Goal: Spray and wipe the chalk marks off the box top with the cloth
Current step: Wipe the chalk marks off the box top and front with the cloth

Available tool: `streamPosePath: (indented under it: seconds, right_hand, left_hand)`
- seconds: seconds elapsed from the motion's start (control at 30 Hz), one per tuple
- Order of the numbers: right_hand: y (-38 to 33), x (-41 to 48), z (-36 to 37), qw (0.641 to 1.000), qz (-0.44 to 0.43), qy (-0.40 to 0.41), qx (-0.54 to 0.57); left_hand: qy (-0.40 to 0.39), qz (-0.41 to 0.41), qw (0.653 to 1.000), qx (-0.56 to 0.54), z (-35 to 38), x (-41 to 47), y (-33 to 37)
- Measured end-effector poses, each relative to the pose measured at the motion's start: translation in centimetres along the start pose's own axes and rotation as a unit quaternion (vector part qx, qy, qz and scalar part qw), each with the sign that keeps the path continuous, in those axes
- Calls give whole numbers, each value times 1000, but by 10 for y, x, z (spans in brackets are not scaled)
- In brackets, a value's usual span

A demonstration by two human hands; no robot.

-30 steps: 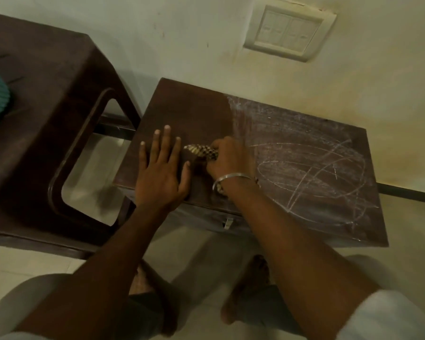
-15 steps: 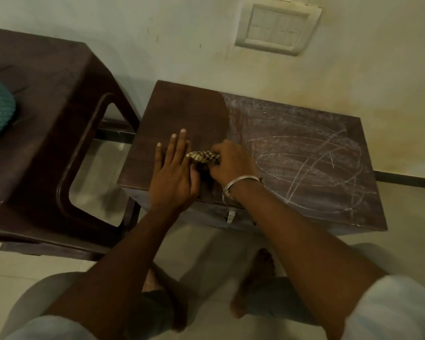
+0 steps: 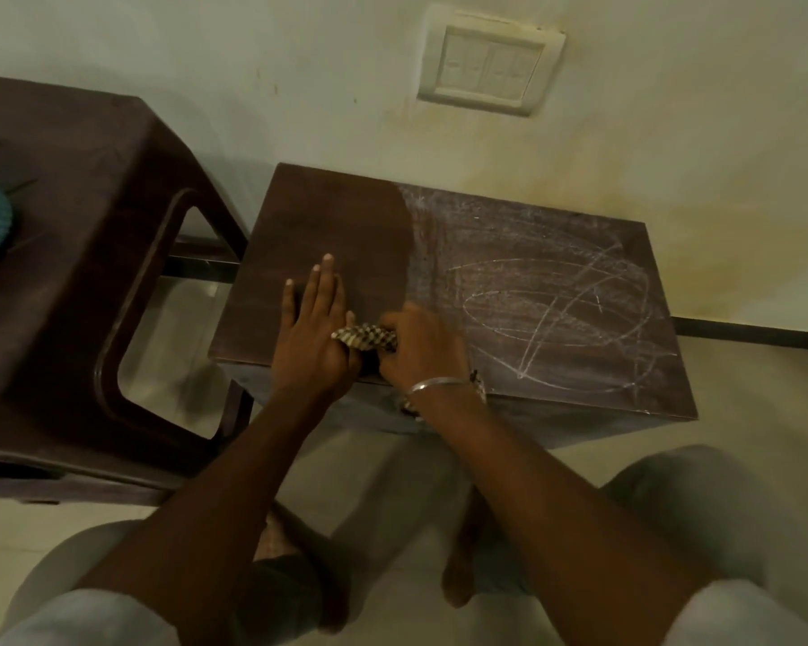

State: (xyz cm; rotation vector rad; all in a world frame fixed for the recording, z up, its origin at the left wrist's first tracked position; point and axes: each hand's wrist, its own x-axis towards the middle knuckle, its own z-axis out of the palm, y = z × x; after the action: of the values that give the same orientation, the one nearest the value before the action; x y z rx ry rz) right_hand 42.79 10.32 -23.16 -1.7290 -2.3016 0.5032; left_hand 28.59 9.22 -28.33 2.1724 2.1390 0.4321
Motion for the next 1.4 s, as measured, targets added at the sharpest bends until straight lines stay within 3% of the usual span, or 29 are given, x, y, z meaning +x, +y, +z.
streamPosePath:
  seconds: [0.2,0.37,0.47,0.63,0.77,1.23,1.4]
  right_hand:
    - [9,-8,-9,999,-11,-32,10]
    - [12,-19,-8,1000,21,1,14]
    - [24,-31,-15,999,11,-21,29]
    - [24,-15,-17,999,46,-3,15]
    - [22,-42,-10,999,30,-21,21]
    - [27,-20,-16,997,67,13,25]
    - [27,17,-22,995,90,30,5]
  left_hand:
    - [-12,13,1000,3,3,3,8]
    - [-18,94,995,-20,10,-1,24]
    - [-15,126,991,-30,12,0,28]
    - [7,73,995,-64,8,2,29]
    - [-6,22,1000,-15,5,5,27]
    - [-59,100,993,22,13,15,25]
    - [-58,80,995,5,14,18,28]
